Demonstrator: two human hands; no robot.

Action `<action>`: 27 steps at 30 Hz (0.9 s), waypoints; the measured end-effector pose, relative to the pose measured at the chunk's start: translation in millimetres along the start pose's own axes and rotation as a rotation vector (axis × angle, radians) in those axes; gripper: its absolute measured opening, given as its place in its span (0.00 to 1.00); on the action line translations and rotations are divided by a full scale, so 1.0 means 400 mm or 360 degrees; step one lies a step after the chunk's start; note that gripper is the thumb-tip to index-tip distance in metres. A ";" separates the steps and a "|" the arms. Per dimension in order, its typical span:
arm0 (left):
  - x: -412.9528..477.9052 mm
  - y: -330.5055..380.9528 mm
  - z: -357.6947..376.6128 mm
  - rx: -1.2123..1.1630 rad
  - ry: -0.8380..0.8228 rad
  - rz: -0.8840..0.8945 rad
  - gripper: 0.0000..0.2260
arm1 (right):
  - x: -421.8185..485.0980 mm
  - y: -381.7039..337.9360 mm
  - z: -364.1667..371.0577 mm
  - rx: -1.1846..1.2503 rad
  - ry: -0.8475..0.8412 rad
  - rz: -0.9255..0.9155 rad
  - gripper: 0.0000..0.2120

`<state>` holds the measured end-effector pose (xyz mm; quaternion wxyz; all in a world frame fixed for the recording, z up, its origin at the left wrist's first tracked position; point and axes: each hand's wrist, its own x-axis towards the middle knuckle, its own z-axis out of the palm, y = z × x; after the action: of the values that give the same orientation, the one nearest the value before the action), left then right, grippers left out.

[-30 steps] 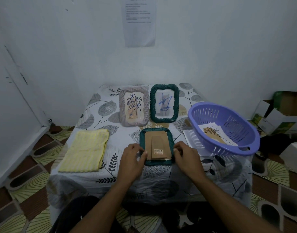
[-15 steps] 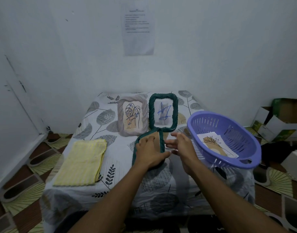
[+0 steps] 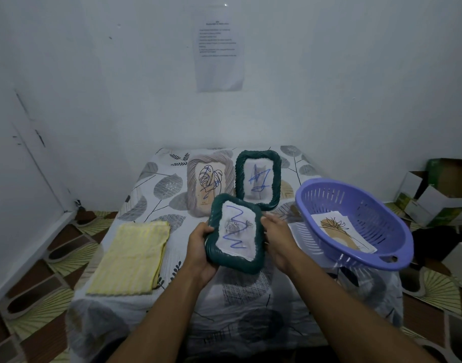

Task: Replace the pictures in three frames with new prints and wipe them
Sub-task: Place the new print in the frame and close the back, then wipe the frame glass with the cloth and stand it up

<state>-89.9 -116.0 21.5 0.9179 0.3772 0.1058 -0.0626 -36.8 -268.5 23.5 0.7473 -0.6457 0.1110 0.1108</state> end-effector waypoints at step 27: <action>0.048 0.180 -0.153 0.1806 0.0974 0.1257 0.08 | 0.042 0.015 0.053 -0.0095 -0.0035 -0.0132 0.11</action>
<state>-66.2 -22.5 23.2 0.4668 0.8023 0.1646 0.3337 -22.2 -246.4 15.6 0.7329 -0.6704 0.0726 0.0900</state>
